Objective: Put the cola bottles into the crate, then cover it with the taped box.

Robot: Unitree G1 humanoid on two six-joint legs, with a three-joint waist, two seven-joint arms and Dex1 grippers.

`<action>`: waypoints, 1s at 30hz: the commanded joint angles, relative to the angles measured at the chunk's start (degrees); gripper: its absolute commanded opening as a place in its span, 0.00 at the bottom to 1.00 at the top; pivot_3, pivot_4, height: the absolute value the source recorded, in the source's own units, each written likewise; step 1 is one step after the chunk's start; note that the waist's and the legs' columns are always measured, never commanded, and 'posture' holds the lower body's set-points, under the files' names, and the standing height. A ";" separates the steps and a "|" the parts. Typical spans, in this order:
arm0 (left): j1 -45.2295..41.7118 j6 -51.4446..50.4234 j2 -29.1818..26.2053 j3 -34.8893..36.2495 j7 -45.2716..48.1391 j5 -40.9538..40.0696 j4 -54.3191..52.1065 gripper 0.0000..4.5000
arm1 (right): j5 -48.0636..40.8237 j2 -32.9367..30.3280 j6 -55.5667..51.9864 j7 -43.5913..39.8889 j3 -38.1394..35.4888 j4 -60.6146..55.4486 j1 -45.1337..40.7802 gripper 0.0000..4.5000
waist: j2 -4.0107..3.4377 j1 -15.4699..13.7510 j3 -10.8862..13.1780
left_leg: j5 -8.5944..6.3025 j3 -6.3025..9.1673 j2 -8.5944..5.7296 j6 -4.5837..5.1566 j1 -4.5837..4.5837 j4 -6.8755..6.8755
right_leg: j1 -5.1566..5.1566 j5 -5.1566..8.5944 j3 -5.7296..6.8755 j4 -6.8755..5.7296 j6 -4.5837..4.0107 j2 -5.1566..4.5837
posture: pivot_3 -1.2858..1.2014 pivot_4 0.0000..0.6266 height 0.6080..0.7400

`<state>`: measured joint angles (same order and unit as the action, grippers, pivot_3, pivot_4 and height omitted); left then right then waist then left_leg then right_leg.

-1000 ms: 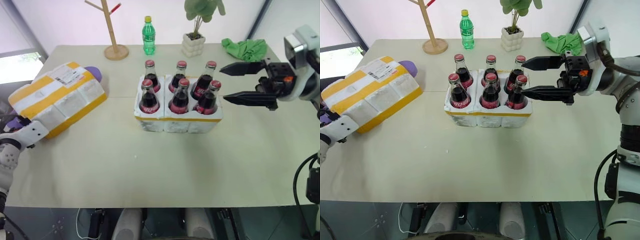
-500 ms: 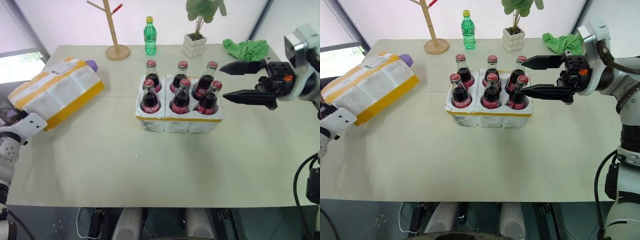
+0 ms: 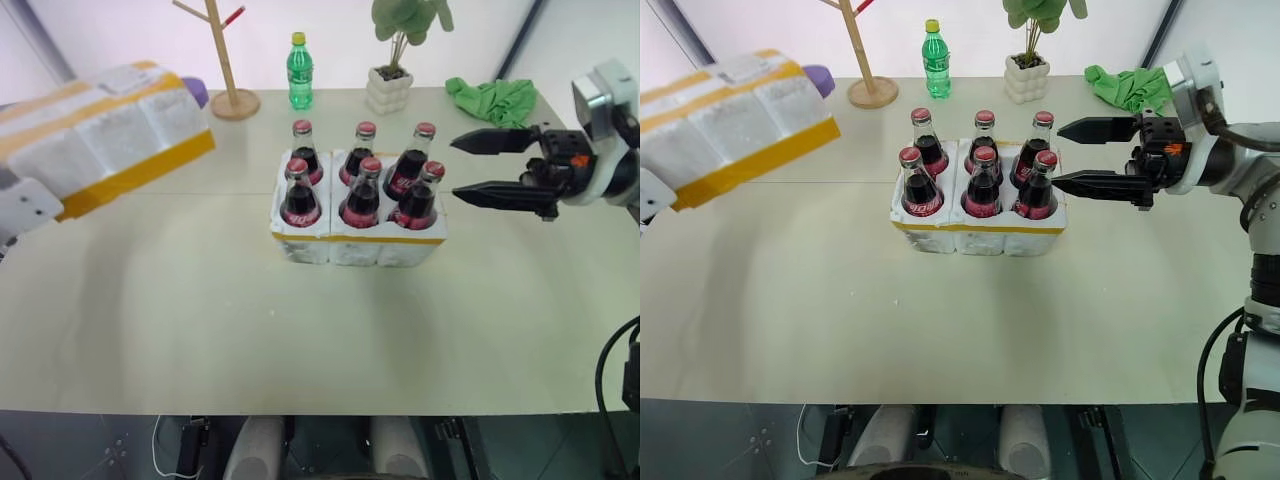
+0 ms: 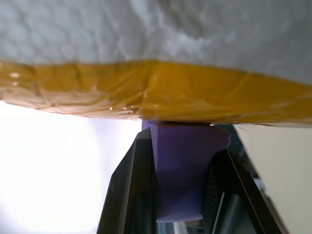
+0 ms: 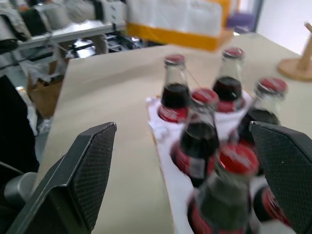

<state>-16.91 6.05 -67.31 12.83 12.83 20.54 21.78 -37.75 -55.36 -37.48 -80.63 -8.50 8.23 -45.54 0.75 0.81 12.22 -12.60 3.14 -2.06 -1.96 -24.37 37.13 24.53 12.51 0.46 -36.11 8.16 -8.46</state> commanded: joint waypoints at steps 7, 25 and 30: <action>-21.17 -3.67 2.81 -4.35 7.34 -3.43 -9.13 0.12 | 1.93 -4.69 2.12 -0.55 -4.04 3.95 1.81 1.00 | 0.04 -0.19 0.01 | 0.02 0.00 -0.03 0.01 -0.02 0.06 | -0.07 -0.03 0.00 0.01 0.06 0.01 | 0.52 0.24 1.00; -36.36 1.58 18.10 -20.64 22.48 -1.12 -19.88 0.12 | 1.02 -5.44 2.72 1.77 -10.90 1.52 11.33 1.00 | 0.06 0.26 0.01 | 0.03 0.00 -0.06 0.03 -0.03 0.16 | -0.13 -0.08 -0.03 0.01 0.18 0.01 | 0.52 0.24 1.00; -32.93 1.18 17.88 -21.73 23.23 2.74 -23.35 0.12 | 0.39 -5.13 2.56 2.23 -11.96 0.87 12.74 1.00 | 0.06 0.26 0.01 | 0.03 0.00 -0.06 0.04 0.00 0.15 | -0.13 -0.08 -0.05 -0.01 0.18 0.01 | 0.52 0.24 1.00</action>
<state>-49.67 7.71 -48.98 -10.11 36.39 22.26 0.70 -36.15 -60.05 -35.68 -78.54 -18.20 10.92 -32.56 0.81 1.07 12.23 -12.57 3.14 -2.11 -1.91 -24.38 37.29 24.40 12.43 0.41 -36.13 8.34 -8.45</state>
